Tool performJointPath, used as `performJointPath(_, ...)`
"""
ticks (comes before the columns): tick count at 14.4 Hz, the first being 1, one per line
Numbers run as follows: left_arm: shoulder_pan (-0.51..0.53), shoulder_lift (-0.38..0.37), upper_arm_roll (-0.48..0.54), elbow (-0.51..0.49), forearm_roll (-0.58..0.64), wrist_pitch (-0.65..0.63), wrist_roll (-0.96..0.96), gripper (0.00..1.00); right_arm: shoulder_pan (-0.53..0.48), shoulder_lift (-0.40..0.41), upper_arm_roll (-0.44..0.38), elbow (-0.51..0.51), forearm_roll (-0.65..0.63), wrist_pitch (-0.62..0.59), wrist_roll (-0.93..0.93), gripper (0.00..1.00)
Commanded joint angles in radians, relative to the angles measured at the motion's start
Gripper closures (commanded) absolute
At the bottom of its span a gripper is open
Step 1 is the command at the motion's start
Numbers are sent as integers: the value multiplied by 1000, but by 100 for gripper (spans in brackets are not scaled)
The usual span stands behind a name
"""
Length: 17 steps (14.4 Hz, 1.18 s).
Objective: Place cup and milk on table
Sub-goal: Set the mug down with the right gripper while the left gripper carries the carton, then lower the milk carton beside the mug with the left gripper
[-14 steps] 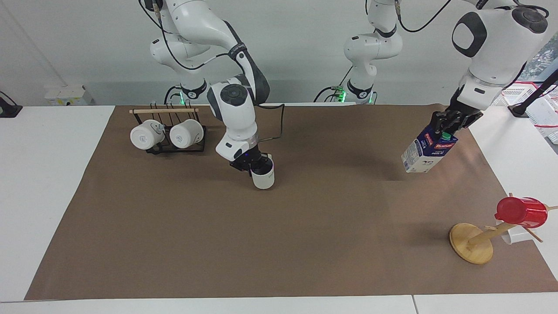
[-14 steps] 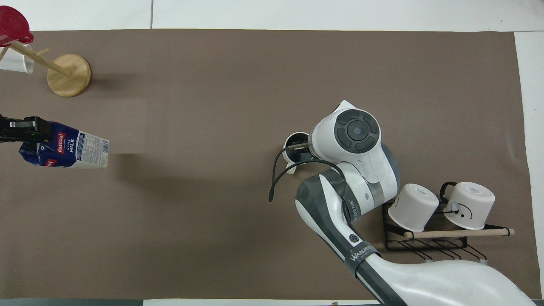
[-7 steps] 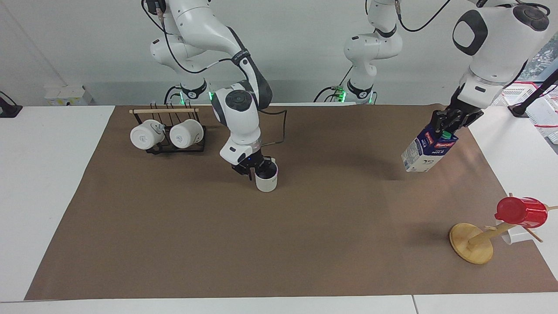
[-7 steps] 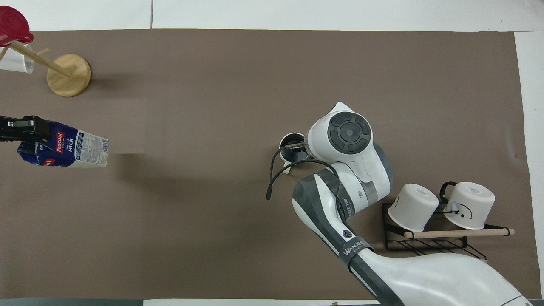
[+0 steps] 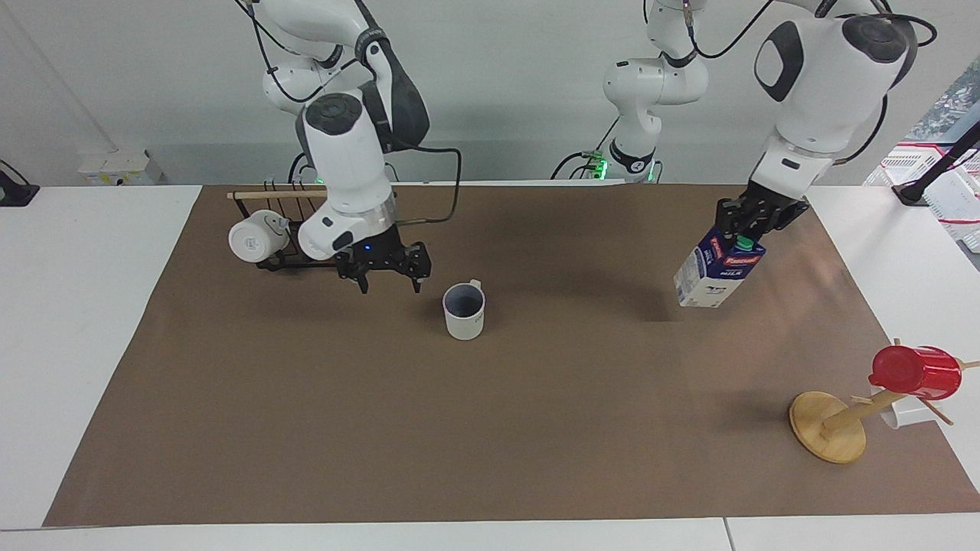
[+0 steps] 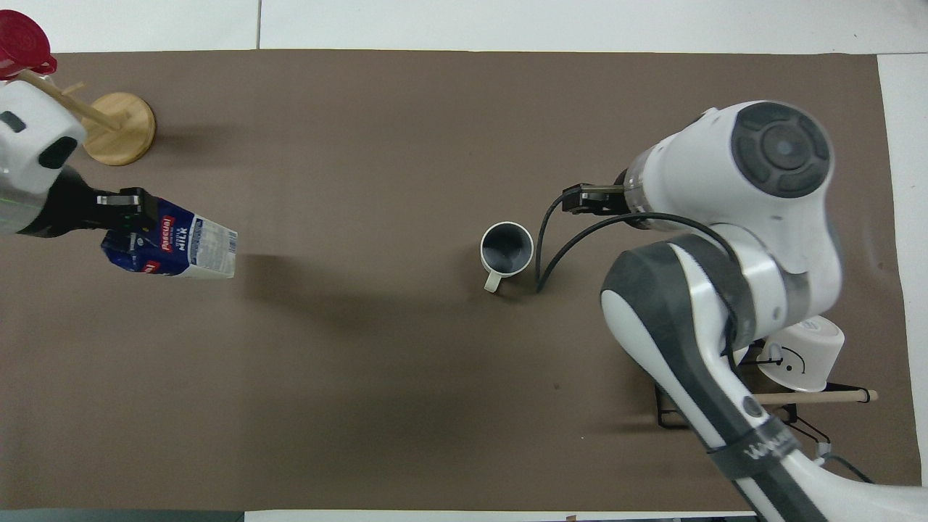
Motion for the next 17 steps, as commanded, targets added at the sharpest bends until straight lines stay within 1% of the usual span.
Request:
performJointPath(1,-140,74,8,65,33,28,-192,100,-78,-56,6,10,-34,-92,-36,0)
performJointPath(3,-250,133,8,108,84,40,-315,100,-133,-90,7,10,-39,-164,-100,0)
performJointPath(5,-333,207,8,181,96,40,-421,100,-192,-118,7,0,-40,-242,-139,0)
performJointPath(7,-396,244,9,194,98,42,-486,100,-264,-139,6,3,-40,-279,-221,0)
performJointPath(9,-438,267,9,194,134,82,-588,100,-328,-161,3,19,-40,-303,-318,0)
performJointPath(10,-453,270,8,195,144,91,-616,100,-348,-162,3,55,-40,-335,-336,0)
performJointPath(11,-469,284,9,195,144,93,-621,100,-358,-155,3,115,-42,-390,-361,0)
performJointPath(13,-499,321,9,220,145,112,-650,100,-361,-103,6,267,-62,-512,-389,0)
performJointPath(14,-501,327,9,223,145,140,-671,100,-359,-84,9,311,-65,-550,-389,0)
performJointPath(15,-504,327,8,223,144,161,-676,100,-356,-80,10,327,-65,-563,-389,0)
performJointPath(17,-515,325,8,221,142,180,-676,100,-345,-78,13,326,-63,-543,-389,0)
